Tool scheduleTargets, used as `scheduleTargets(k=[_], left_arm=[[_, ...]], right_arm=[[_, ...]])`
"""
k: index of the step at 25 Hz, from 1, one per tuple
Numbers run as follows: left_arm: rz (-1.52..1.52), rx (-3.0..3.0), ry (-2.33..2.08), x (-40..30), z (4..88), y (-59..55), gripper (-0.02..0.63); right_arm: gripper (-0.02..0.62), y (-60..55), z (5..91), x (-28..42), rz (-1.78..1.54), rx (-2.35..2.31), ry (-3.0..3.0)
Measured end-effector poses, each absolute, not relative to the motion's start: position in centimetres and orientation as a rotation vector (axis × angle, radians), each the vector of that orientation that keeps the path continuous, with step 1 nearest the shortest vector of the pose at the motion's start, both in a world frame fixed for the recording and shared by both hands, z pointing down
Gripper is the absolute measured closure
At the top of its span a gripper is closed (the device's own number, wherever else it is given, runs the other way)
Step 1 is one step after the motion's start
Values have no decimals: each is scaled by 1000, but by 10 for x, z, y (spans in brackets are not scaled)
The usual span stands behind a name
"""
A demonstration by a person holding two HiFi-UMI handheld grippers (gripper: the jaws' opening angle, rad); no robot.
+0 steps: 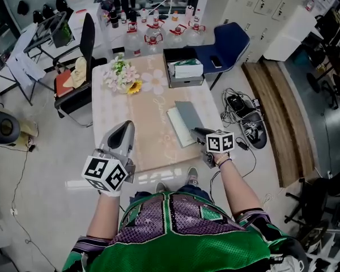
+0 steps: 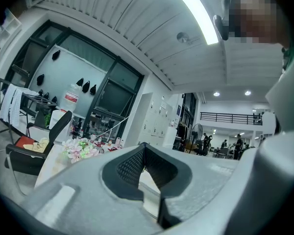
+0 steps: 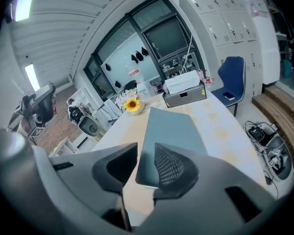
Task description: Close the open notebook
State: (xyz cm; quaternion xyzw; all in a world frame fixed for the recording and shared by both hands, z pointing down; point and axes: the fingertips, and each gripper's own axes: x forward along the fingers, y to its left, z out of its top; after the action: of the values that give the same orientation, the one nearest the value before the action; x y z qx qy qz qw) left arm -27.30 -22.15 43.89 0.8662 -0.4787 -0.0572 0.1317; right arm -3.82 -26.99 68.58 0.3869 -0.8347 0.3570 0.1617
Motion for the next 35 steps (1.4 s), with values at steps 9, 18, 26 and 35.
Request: scheduleTargets(k=[9,18,26,35], left_arm=[[-174,2525,-1370,-260,441,-228,589],[-161,2538,-1359,-226,440,-240,589],[-174,2520,-1401,-191,433,-242,589],[-138,2536,-1478,-158,410,-241,589]], right_arm=[[503,-265,678,-46,979,1084,-2409],[503,-269,646,-21,815,1107,-2445],[503,-273,603,6,737,1069,-2518],[503,-273,529,39,526,1089,-2606]])
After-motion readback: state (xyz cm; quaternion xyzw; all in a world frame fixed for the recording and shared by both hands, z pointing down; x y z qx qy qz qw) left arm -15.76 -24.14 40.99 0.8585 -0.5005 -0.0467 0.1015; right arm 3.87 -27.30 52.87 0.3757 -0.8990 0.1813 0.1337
